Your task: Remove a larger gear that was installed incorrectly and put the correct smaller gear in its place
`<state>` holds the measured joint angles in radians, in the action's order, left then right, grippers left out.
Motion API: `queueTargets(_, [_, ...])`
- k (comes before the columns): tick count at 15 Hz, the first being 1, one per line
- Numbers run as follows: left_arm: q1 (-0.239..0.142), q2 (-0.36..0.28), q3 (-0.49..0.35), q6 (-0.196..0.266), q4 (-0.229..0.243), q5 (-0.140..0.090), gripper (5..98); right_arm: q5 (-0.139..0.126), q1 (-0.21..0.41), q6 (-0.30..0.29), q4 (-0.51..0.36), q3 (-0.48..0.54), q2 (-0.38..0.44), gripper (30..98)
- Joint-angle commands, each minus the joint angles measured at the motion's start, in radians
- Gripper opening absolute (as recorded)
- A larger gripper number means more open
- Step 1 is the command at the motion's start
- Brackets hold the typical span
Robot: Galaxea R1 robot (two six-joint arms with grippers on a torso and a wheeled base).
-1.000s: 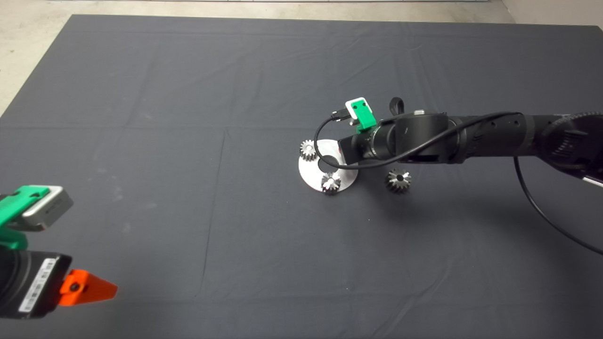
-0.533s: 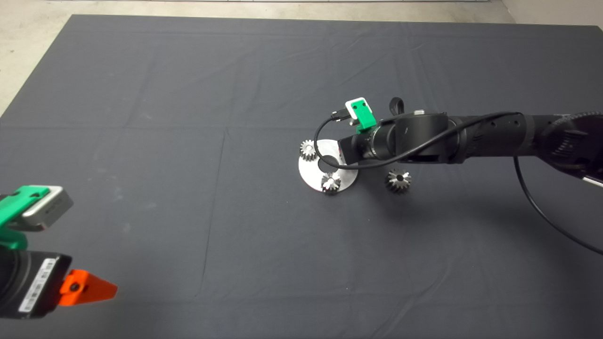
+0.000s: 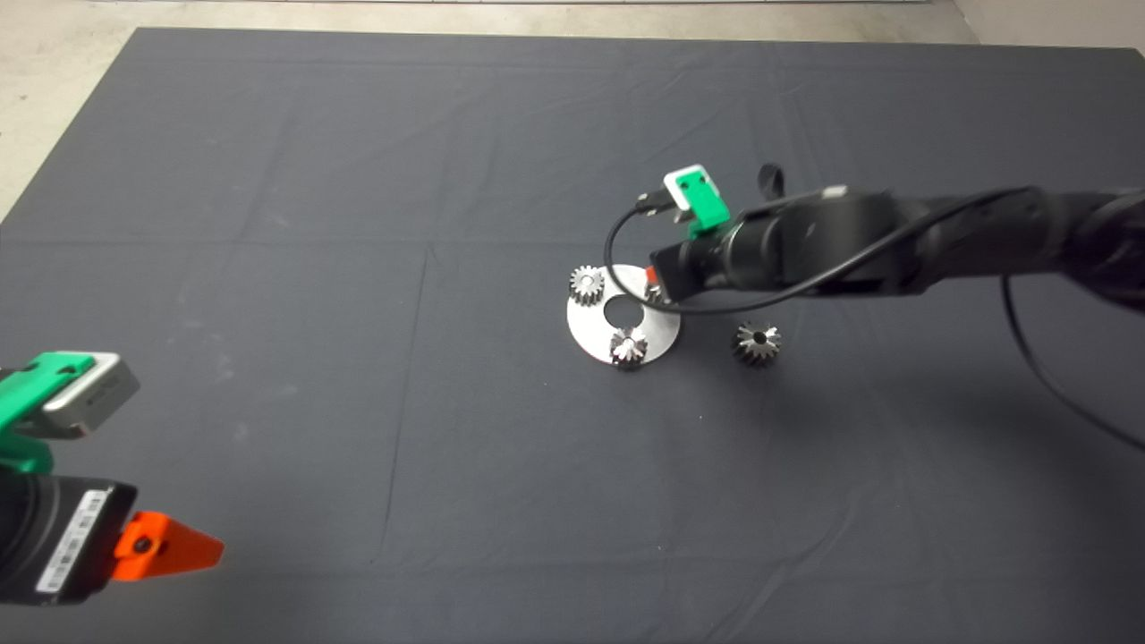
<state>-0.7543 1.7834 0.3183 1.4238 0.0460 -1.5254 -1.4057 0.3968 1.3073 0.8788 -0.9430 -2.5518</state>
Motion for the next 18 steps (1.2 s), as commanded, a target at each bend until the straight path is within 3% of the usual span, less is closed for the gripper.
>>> queueTargets(1, [-0.008, 0.021, -0.013, -0.008, 0.018, -0.056, 98.2, -0.017, 0.316, 0.015, -0.504, 0.219, 0.22, 52.8])
queueTargets(2, [-0.008, 0.032, -0.012, -0.009, 0.017, -0.053, 98.2, -0.038, 0.326, 0.025, -0.577, 0.299, 0.27, 57.1])
queueTargets(4, [-0.008, 0.039, -0.013, -0.037, 0.017, -0.042, 98.2, -0.042, 0.333, 0.032, -0.665, 0.362, 0.33, 58.3])
queueTargets(5, [-0.008, 0.043, -0.013, -0.056, 0.017, -0.015, 98.2, -0.042, 0.333, 0.041, -0.72, 0.399, 0.345, 60.4])
queueTargets(7, [-0.008, 0.046, -0.016, -0.068, 0.017, 0.027, 98.2, -0.042, 0.347, 0.116, -0.775, 0.466, 0.403, 61.9])
queueTargets(9, [-0.008, 0.054, -0.016, -0.089, 0.017, 0.07, 98.2, -0.04, 0.347, 0.122, -0.851, 0.523, 0.4, 67.6])
queueTargets(10, [-0.008, 0.053, -0.015, -0.089, 0.017, 0.076, 98.2, -0.038, 0.347, 0.122, -0.879, 0.537, 0.406, 68.1])
queueTargets(13, [-0.01, 0.057, -0.015, -0.092, 0.017, 0.107, 98.2, -0.036, 0.347, 0.124, -0.906, 0.564, 0.414, 69.9])
queueTargets(15, [-0.011, 0.076, -0.019, -0.104, 0.017, 0.121, 98.2, -0.032, 0.346, 0.122, -0.919, 0.574, 0.465, 72.0])
queueTargets(18, [-0.011, 0.101, -0.019, -0.111, 0.017, 0.133, 98.2, -0.035, 0.344, 0.121, -0.922, 0.59, 0.51, 77.2])
